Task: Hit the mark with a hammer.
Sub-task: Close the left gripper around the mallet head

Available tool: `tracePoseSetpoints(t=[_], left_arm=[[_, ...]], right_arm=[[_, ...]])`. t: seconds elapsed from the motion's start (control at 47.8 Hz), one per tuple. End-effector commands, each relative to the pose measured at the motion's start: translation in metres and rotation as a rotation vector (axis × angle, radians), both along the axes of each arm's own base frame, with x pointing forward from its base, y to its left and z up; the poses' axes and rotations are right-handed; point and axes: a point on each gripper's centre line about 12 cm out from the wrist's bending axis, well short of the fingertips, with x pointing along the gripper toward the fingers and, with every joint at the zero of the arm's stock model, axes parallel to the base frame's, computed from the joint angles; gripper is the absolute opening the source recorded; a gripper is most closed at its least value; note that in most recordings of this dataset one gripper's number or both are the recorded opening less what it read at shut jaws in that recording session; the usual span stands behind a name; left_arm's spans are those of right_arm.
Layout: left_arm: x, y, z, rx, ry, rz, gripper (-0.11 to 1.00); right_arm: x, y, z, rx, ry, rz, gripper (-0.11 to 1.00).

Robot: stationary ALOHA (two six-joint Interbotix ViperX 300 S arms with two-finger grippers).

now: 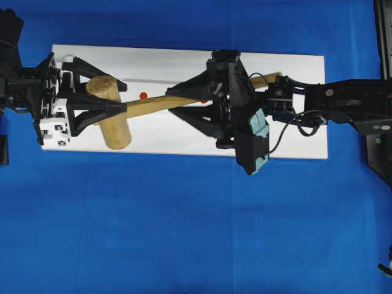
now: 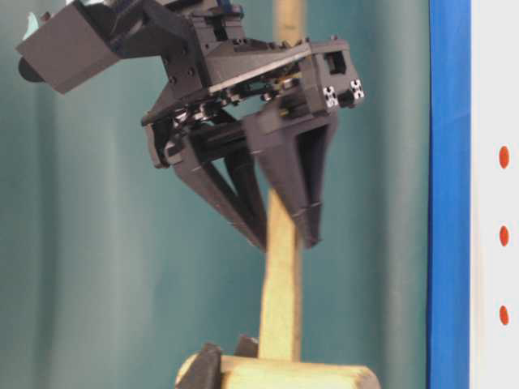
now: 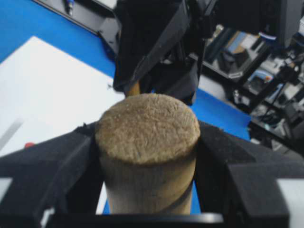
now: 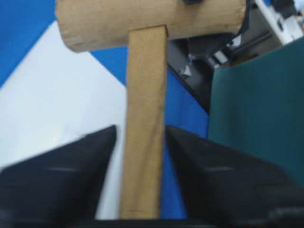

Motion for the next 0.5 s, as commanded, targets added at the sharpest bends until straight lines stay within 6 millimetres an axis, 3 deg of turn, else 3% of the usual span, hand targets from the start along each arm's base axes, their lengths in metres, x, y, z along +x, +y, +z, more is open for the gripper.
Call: tracePoseSetpoints(t=[0.0,0.105,0.167,0.481], left_arm=[[0.001,0.000,0.010,0.012,-0.035,-0.001,0.45],[0.000,0.000,0.008,0.020,-0.020,-0.002,0.45],[0.000,0.000,0.007,0.031,-0.007,-0.003,0.45],[-0.001,0.000,-0.003,0.299,0.090,-0.031,0.45]], right_arm=[[0.002,0.000,0.014,0.022,-0.036,-0.011,0.55],[0.001,-0.001,0.012,0.054,-0.020,-0.024,0.84],[-0.001,-0.001,0.012,0.083,-0.008,-0.034,0.94],[-0.008,-0.006,0.011,0.290,0.012,-0.130,0.91]])
